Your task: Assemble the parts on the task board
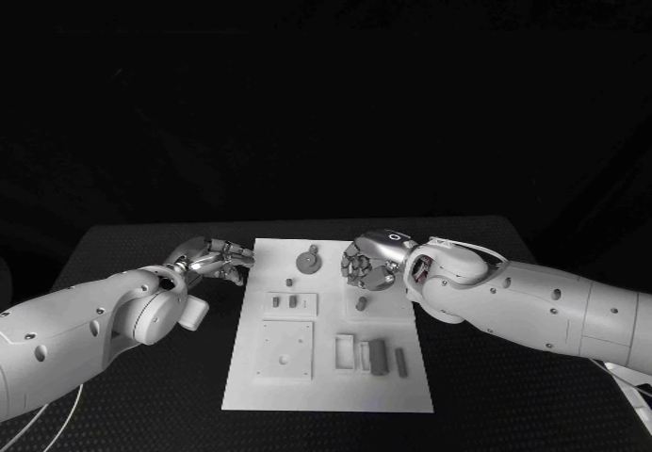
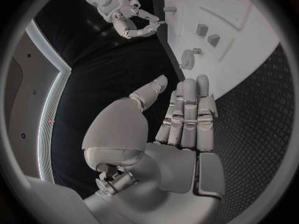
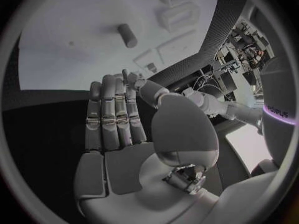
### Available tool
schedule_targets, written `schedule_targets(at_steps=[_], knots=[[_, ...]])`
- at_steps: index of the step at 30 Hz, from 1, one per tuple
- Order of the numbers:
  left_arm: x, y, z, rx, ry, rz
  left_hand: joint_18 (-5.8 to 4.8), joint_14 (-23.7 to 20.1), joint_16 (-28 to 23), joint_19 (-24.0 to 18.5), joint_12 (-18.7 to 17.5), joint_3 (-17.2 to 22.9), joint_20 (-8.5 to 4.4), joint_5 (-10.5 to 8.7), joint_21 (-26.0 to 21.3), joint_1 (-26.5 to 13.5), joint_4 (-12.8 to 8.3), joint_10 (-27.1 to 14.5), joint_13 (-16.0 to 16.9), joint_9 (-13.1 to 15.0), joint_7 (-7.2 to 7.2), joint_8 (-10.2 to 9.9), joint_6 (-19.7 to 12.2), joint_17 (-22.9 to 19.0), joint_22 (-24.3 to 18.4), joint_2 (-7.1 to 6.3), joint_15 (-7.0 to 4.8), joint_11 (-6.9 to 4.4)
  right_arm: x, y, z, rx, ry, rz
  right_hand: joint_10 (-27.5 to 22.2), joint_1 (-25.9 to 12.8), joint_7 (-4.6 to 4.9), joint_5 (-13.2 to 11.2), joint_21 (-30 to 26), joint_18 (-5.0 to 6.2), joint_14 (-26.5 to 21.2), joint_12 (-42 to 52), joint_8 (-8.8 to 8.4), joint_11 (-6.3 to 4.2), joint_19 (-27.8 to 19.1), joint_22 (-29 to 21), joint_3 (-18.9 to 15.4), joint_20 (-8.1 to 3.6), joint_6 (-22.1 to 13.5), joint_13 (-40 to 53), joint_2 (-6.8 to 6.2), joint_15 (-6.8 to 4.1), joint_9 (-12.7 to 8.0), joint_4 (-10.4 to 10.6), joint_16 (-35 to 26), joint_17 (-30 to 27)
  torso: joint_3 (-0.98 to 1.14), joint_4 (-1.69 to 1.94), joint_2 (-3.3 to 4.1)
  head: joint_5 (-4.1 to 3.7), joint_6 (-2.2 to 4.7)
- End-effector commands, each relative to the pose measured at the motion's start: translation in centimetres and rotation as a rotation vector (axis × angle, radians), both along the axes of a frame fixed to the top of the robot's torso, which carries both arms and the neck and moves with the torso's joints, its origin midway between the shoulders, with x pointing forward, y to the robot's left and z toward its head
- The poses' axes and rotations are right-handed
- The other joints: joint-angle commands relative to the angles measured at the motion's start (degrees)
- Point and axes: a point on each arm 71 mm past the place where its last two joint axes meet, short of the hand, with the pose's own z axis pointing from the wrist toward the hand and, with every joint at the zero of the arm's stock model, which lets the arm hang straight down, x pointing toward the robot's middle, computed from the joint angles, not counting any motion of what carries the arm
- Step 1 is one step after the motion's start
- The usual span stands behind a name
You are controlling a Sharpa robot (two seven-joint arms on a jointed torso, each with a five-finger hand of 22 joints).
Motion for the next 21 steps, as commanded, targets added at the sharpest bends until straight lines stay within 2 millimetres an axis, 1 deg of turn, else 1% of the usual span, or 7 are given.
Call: schedule_targets(at_steps=[1, 5, 9, 10, 14, 18, 21], knots=[[0.1, 0.0, 0.1, -0.008, -0.014, 0.007, 0.69, 0.5, -0.2, 0.3, -0.3, -0.3, -0.05, 0.10, -0.3, -0.2, -0.1, -0.4, -0.1, -0.1, 0.37, -0.2, 0.1, 0.1, -0.1, -0.27, 0.06, -0.12, -0.6, 1.5, 0.4, 0.037, -0.012, 0.051, 0.2, 0.2, 0.17, 0.2, -0.1, 0.36, 0.0, 0.2, 0.28, -0.03, 0.3, 0.1, -0.1, -0.10, 0.2, 0.1, 0.63, -0.39, 0.1, 0.0, -0.2, 0.1, -0.09, 0.05, 0.00, 1.00, 0.29], [0.1, 0.0, 0.2, -0.009, -0.016, 0.010, 0.70, 0.5, -0.2, 0.4, -0.2, -0.3, -0.04, 0.10, -0.3, -0.2, -0.1, -0.4, -0.1, -0.1, 0.37, -0.2, 0.1, 0.1, -0.1, -0.26, 0.07, -0.12, -1.2, 3.1, 0.7, 0.052, -0.019, 0.092, 0.2, 0.2, 0.19, 0.2, -0.1, 0.36, 0.0, 0.1, 0.25, -0.01, 0.3, 0.1, -0.1, -0.11, 0.2, 0.1, 0.66, -0.39, 0.1, 0.0, -0.2, 0.1, -0.06, 0.03, 0.02, 1.64, 0.21], [0.1, 0.0, 0.2, -0.011, -0.014, 0.012, 0.76, 0.6, -0.2, 0.4, -0.2, -0.2, -0.04, 0.30, -0.4, -0.1, -0.1, -0.4, -0.1, -0.1, 0.37, -0.2, 0.1, 0.1, -0.1, -0.20, 0.06, -0.13, -1.7, 4.7, 0.7, 0.055, -0.018, 0.131, 0.2, 0.2, 0.20, 0.2, -0.2, 0.36, 0.0, 0.1, 0.23, 0.00, 0.3, 0.1, -0.1, -0.11, 0.1, 0.2, 0.70, -0.39, 0.2, 0.0, -0.3, 0.2, -0.10, 0.04, -0.01, 2.11, 0.13], [0.1, 0.0, 0.2, -0.011, -0.014, 0.012, 0.76, 0.6, -0.2, 0.4, -0.2, -0.2, -0.03, 0.32, -0.4, -0.1, -0.1, -0.4, -0.1, -0.1, 0.37, -0.2, 0.1, 0.1, -0.1, -0.20, 0.06, -0.13, -1.7, 4.9, 0.6, 0.055, -0.017, 0.138, 0.1, 0.2, 0.20, 0.2, -0.2, 0.36, 0.0, 0.1, 0.22, 0.00, 0.3, 0.1, -0.1, -0.11, 0.1, 0.2, 0.71, -0.39, 0.2, 0.0, -0.3, 0.2, -0.10, 0.02, -0.03, 2.38, 0.06], [0.1, -0.1, 0.2, -0.013, -0.016, 0.014, 0.76, 0.6, -0.3, 0.5, -0.2, -0.2, -0.02, 0.36, -0.4, -0.1, -0.1, -0.4, -0.1, -0.1, 0.37, -0.2, 0.1, 0.2, -0.1, -0.23, 0.06, -0.13, -2.2, 6.2, 0.1, 0.051, -0.016, 0.169, 0.1, 0.1, 0.22, 0.2, -0.2, 0.36, 0.0, 0.0, 0.20, 0.01, 0.3, 0.1, -0.1, -0.11, 0.1, 0.2, 0.75, -0.38, 0.2, 0.0, -0.3, 0.2, -0.13, 0.04, -0.01, 3.05, -0.09], [0.1, -0.1, 0.2, -0.013, -0.015, 0.015, 0.77, 0.6, -0.3, 0.5, -0.2, -0.2, -0.01, 0.38, -0.4, -0.1, -0.1, -0.4, -0.1, -0.1, 0.37, -0.1, 0.1, 0.2, -0.1, -0.25, 0.06, -0.13, -2.6, 7.2, -0.3, 0.048, -0.013, 0.191, 0.1, 0.1, 0.23, 0.2, -0.2, 0.36, 0.0, 0.0, 0.18, 0.03, 0.3, 0.1, -0.1, -0.10, 0.1, 0.3, 0.79, -0.37, 0.2, 0.0, -0.4, 0.2, -0.06, 0.04, 0.00, 3.81, -0.36], [0.2, -0.2, 0.2, -0.013, -0.015, 0.015, 0.77, 0.6, -0.3, 0.5, -0.2, -0.2, -0.01, 0.38, -0.4, -0.1, -0.1, -0.4, -0.1, -0.1, 0.37, -0.1, 0.1, 0.2, -0.1, -0.27, 0.06, -0.13, -2.8, 8.0, -0.7, 0.036, -0.013, 0.208, 0.1, 0.1, 0.23, 0.2, -0.3, 0.36, 0.0, 0.0, 0.17, 0.03, 0.3, 0.1, -0.1, -0.10, 0.1, 0.3, 0.80, -0.37, 0.2, 0.0, -0.4, 0.2, -0.07, 0.05, -0.01, 4.43, -0.47]])
